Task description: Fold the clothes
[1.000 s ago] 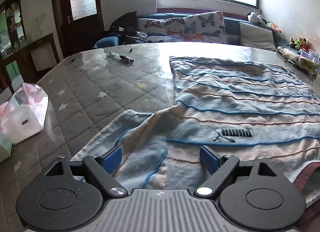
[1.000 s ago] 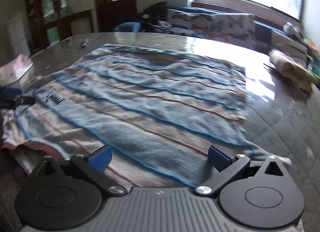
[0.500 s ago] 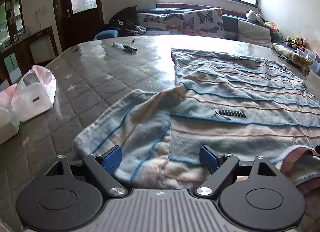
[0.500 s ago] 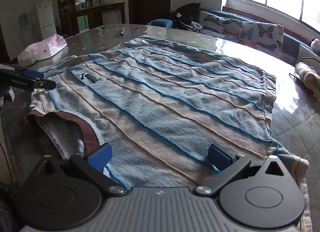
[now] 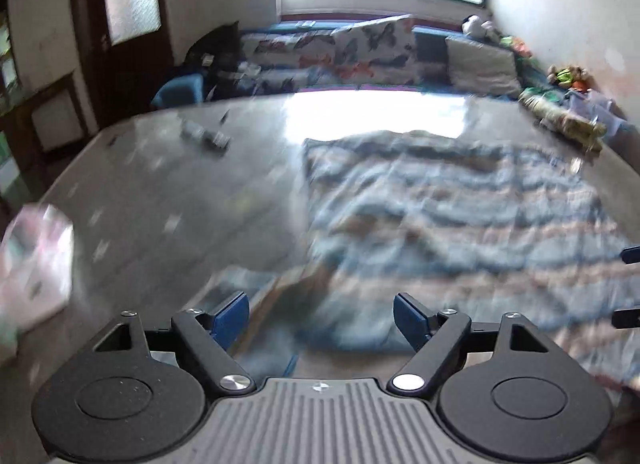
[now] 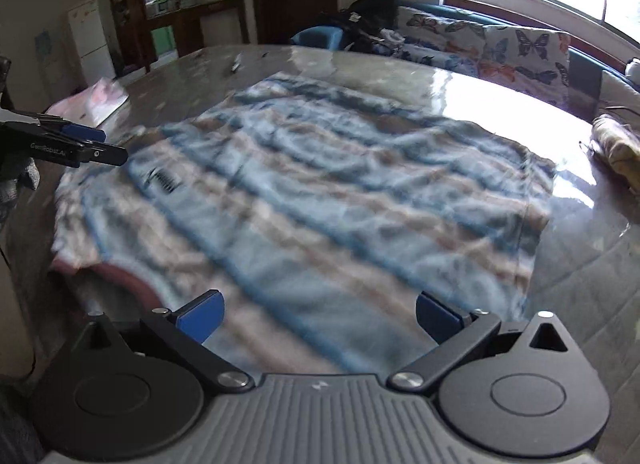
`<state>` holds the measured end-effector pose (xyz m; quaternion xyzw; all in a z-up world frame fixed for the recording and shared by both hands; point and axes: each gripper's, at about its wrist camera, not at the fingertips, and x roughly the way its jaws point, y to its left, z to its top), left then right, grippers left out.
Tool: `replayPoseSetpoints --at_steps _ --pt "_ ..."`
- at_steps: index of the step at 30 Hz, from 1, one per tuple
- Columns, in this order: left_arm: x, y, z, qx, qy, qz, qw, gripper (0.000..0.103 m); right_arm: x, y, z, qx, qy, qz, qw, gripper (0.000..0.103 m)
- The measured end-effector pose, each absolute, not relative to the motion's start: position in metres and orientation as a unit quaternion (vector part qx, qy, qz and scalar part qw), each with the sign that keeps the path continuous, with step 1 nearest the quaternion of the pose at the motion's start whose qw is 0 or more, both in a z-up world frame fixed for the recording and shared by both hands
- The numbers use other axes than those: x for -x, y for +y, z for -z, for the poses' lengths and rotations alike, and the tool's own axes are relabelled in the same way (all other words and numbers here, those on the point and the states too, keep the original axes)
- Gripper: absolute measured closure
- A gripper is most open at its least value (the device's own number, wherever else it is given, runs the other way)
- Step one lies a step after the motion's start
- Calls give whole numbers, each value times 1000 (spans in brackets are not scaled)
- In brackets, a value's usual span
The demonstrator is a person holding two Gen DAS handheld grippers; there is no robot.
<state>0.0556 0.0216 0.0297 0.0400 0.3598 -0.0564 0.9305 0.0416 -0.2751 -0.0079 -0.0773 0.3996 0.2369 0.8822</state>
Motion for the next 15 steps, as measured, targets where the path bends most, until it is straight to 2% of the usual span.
replayPoseSetpoints --at_steps 5,15 --pt "-107 -7 -37 -48 347 64 935 20 -89 -288 0 48 400 -204 892 0" --pt "-197 -56 -22 -26 379 92 920 22 -193 -328 10 -53 421 -98 900 0"
